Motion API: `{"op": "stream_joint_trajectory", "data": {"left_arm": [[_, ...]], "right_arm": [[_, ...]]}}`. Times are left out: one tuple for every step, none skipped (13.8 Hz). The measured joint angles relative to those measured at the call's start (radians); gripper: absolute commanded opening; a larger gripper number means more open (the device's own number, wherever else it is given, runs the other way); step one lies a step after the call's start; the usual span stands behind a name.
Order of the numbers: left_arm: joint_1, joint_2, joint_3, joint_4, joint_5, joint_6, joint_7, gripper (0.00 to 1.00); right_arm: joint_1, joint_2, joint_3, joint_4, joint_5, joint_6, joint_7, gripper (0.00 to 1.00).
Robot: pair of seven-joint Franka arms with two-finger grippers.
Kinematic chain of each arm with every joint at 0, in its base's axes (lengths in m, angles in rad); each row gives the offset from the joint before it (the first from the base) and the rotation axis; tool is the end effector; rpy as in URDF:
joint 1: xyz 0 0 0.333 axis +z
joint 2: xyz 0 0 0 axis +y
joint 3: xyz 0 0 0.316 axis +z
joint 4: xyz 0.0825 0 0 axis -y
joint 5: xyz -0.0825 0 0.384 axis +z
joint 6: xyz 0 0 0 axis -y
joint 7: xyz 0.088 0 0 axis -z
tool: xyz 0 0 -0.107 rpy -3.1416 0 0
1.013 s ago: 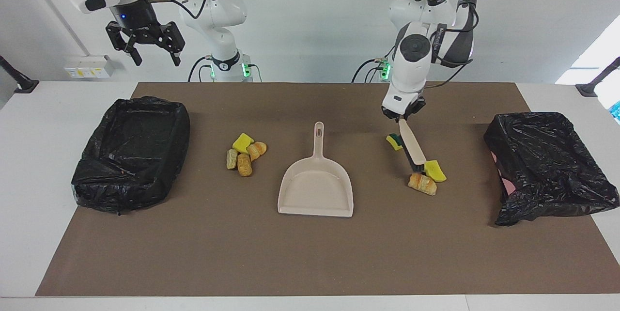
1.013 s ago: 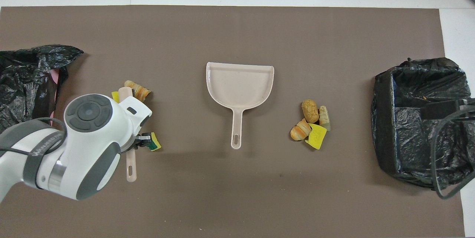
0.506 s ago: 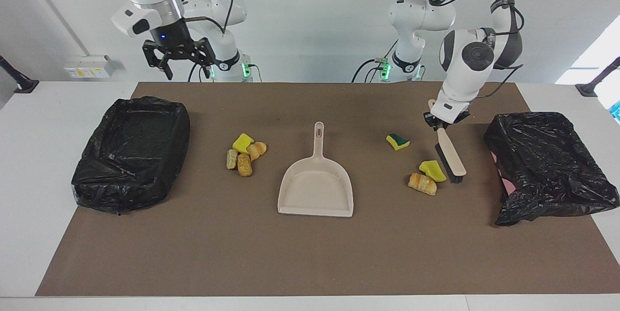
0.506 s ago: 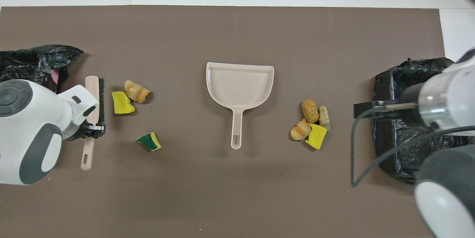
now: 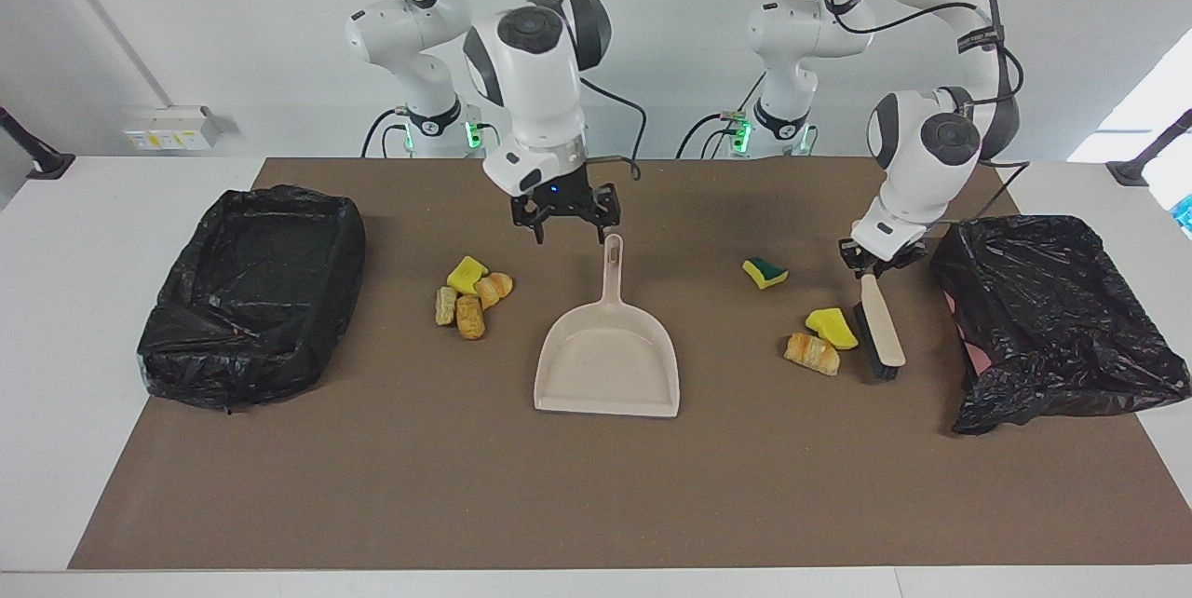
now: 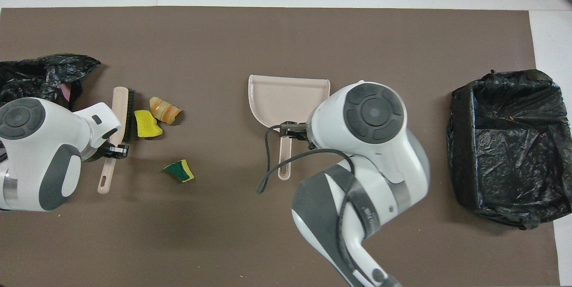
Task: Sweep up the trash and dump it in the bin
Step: 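Grasp the dustpan handle with the right gripper while the left gripper sweeps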
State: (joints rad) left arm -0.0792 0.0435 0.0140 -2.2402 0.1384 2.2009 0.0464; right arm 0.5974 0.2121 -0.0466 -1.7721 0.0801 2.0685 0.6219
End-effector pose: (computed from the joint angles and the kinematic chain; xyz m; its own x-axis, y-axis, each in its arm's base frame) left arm 0.5189 -0.0291 0.3427 0.9773 -0.1912 -0.0918 -0.2001 -0.9746 -0.1008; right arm 0.5326 0.3341 0.4469 0.9939 -0.1062 0.0308 -0.1027 -0.9897 -0.1002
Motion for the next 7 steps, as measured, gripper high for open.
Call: {"op": "stream_joint_trajectory", "data": {"left_arm": [[-0.002,0.009,-0.002,0.003,0.000,0.014,0.044,0.00],[-0.006,0.011,-0.004,0.006,0.000,0.019,0.101,0.00],[-0.010,0.011,-0.008,0.006,0.000,0.023,0.161,0.00],[-0.020,0.011,-0.010,0.006,0.000,0.029,0.228,0.00],[-0.036,0.011,-0.011,0.006,0.000,0.037,0.274,0.00],[-0.055,0.011,-0.012,0.006,0.000,0.041,0.303,0.00],[-0.076,0.011,-0.013,0.006,0.000,0.042,0.323,0.00]], "right_arm": [[0.020,0.036,0.002,0.003,0.007,0.022,0.026,1.00],[0.035,0.067,0.003,0.006,0.021,0.036,0.045,1.00],[0.045,0.092,0.006,0.009,0.038,0.039,0.051,1.00],[0.058,0.120,0.013,0.009,0.055,0.047,0.051,1.00],[0.074,0.141,0.018,0.009,0.058,0.058,0.053,1.00],[0.081,0.154,0.019,0.008,0.058,0.059,0.055,1.00],[0.081,0.162,0.019,0.006,0.058,0.059,0.055,1.00]]}}
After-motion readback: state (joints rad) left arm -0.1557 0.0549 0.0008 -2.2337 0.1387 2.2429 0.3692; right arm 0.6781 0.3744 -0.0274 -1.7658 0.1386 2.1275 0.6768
